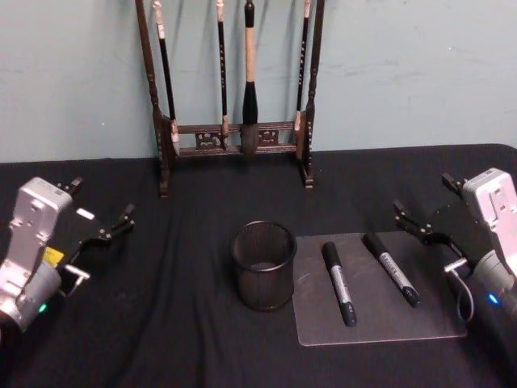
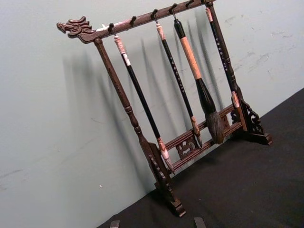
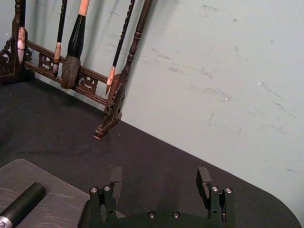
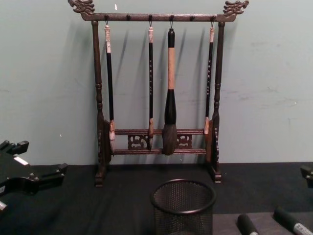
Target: Pick up the water-based marker from the table and place it into the pen holder.
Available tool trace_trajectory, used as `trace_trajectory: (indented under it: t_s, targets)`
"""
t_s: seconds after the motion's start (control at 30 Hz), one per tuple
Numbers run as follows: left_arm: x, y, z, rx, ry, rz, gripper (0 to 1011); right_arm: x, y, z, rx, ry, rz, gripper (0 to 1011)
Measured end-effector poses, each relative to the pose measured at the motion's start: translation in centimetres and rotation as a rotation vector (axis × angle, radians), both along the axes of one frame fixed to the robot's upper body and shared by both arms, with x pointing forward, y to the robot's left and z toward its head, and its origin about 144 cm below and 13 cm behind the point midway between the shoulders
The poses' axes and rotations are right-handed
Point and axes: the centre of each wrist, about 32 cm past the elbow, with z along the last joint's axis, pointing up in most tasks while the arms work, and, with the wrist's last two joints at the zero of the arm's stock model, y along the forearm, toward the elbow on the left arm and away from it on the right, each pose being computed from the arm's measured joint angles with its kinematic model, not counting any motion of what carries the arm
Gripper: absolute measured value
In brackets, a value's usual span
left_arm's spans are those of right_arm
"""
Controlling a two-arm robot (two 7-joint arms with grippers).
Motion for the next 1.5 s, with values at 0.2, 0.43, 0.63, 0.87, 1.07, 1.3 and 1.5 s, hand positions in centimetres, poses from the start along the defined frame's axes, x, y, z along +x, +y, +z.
trace_trajectory:
  t_s: [0.2, 0.43, 0.63, 0.87, 1.07, 1.3, 1.5]
  targets:
    - [0.0, 0.0, 0.0, 0.0, 0.0, 0.0, 1009, 0.0, 0.0, 0.0, 0.0, 0.0, 0.0, 1002]
    - [0.0, 0.0, 0.0, 0.0, 0.0, 0.0, 1009, 0.0, 0.0, 0.0, 0.0, 0.0, 0.0, 1002]
    - [0.0, 0.0, 0.0, 0.0, 0.0, 0.0, 1009, 0.0, 0.0, 0.0, 0.0, 0.0, 0.0, 1002]
    - [0.0, 0.0, 0.0, 0.0, 0.0, 0.0, 1009, 0.0, 0.0, 0.0, 0.0, 0.0, 0.0, 1002]
    - [0.0, 0.0, 0.0, 0.0, 0.0, 0.0, 1009, 0.0, 0.0, 0.0, 0.0, 0.0, 0.0, 1002]
    - [0.0, 0.0, 0.0, 0.0, 0.0, 0.0, 1009, -0.6, 0.0, 0.2, 0.019, 0.003, -0.005, 1002]
    - [0.0, 0.0, 0.0, 0.0, 0.0, 0.0, 1009, -1.2, 0.6, 0.3, 0.058, 0.029, -0.01, 1002]
